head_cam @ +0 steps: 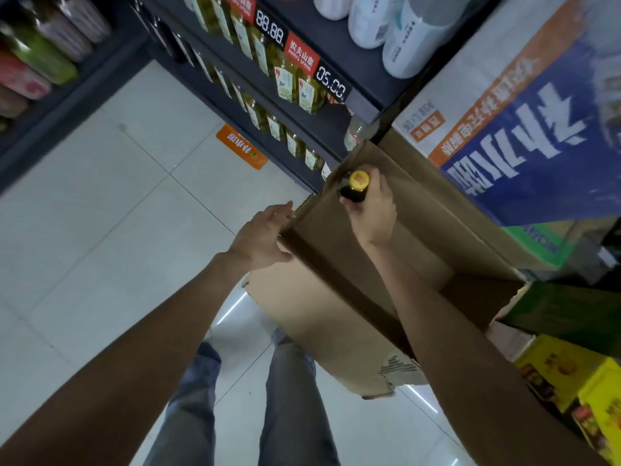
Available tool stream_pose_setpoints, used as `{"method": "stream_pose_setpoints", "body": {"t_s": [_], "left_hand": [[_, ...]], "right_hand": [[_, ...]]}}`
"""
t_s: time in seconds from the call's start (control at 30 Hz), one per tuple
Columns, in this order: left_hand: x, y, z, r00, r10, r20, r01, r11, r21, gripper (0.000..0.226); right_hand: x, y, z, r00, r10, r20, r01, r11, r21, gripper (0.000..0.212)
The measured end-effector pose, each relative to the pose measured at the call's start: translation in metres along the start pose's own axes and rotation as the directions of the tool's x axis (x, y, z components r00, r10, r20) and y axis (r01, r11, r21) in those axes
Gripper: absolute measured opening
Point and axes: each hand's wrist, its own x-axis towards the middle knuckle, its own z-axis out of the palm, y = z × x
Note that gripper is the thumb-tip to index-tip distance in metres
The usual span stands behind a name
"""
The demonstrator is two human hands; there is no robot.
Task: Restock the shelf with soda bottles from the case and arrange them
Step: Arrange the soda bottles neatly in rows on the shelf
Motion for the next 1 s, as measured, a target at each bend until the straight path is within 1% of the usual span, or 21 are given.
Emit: {"method": "stream_pose_setpoints", "body": {"t_s": [0.1,0.17,0.2,0.23,0.3,0.37,0.43,0.5,0.53,0.57,0.63,0.7,0.77,0.83,0.93,1.0], "left_hand": [[-0.025,0.018,-0.023,0.986,0.068,-0.149,-0.087,0.989,-0.123,0.085],[-0.049,0.028,-0.040,0.967,0.127,-0.221,-0.174,0.963,-0.207,0.085],[-0.066,0.030,-0.051,0.960,0.147,-0.239,-0.209,0.943,-0.260,0.088],[-0.083,0.032,-0.062,0.956,0.165,-0.241,-0.237,0.921,-0.308,0.091],[-0.118,0.028,-0.079,0.957,0.165,-0.238,-0.250,0.884,-0.395,0.092],[-0.155,0.013,-0.095,0.948,0.103,-0.301,-0.242,0.848,-0.472,0.088],[-0.195,-0.012,-0.112,0.914,-0.005,-0.405,-0.227,0.821,-0.523,0.080],[-0.239,-0.043,-0.127,0.852,-0.144,-0.503,-0.198,0.801,-0.565,0.074],[-0.262,-0.060,-0.135,0.813,-0.212,-0.542,-0.183,0.791,-0.584,0.073],[-0.285,-0.078,-0.144,0.771,-0.281,-0.572,-0.168,0.776,-0.608,0.072],[-0.327,-0.117,-0.158,0.669,-0.414,-0.617,-0.142,0.745,-0.652,0.070],[-0.371,-0.158,-0.173,0.552,-0.508,-0.661,-0.103,0.745,-0.659,0.070],[-0.417,-0.200,-0.188,0.439,-0.568,-0.696,-0.047,0.759,-0.650,0.068],[-0.466,-0.242,-0.204,0.347,-0.598,-0.722,0.016,0.774,-0.634,0.067],[-0.535,-0.302,-0.227,0.245,-0.595,-0.765,0.072,0.798,-0.598,0.066],[-0.578,-0.342,-0.238,0.188,-0.585,-0.789,0.068,0.809,-0.583,0.068]], "right_hand": [[-0.027,-0.036,-0.045,0.990,-0.137,-0.044,0.139,0.989,0.044,0.056],[-0.044,-0.070,-0.077,0.967,-0.253,-0.015,0.253,0.961,0.113,0.058],[-0.052,-0.093,-0.092,0.953,-0.301,0.025,0.293,0.942,0.162,0.062],[-0.058,-0.118,-0.105,0.943,-0.322,0.079,0.299,0.930,0.214,0.067],[-0.068,-0.167,-0.122,0.922,-0.318,0.223,0.245,0.922,0.300,0.073],[-0.080,-0.214,-0.125,0.874,-0.329,0.357,0.199,0.913,0.356,0.072],[-0.097,-0.261,-0.115,0.824,-0.357,0.440,0.151,0.887,0.437,0.068],[-0.114,-0.307,-0.092,0.772,-0.409,0.486,0.101,0.835,0.541,0.067],[-0.124,-0.330,-0.076,0.732,-0.440,0.521,0.071,0.809,0.583,0.067],[-0.135,-0.354,-0.058,0.675,-0.476,0.563,0.055,0.794,0.605,0.069],[-0.161,-0.403,-0.021,0.556,-0.540,0.632,0.079,0.791,0.606,0.076],[-0.193,-0.454,0.016,0.470,-0.570,0.674,0.085,0.789,0.608,0.077],[-0.229,-0.507,0.050,0.416,-0.581,0.699,0.040,0.780,0.624,0.072],[-0.266,-0.562,0.078,0.380,-0.604,0.700,0.021,0.763,0.646,0.070],[-0.320,-0.645,0.114,0.315,-0.662,0.681,0.015,0.720,0.693,0.061],[-0.353,-0.696,0.137,0.257,-0.703,0.663,0.026,0.691,0.722,0.058]]}}
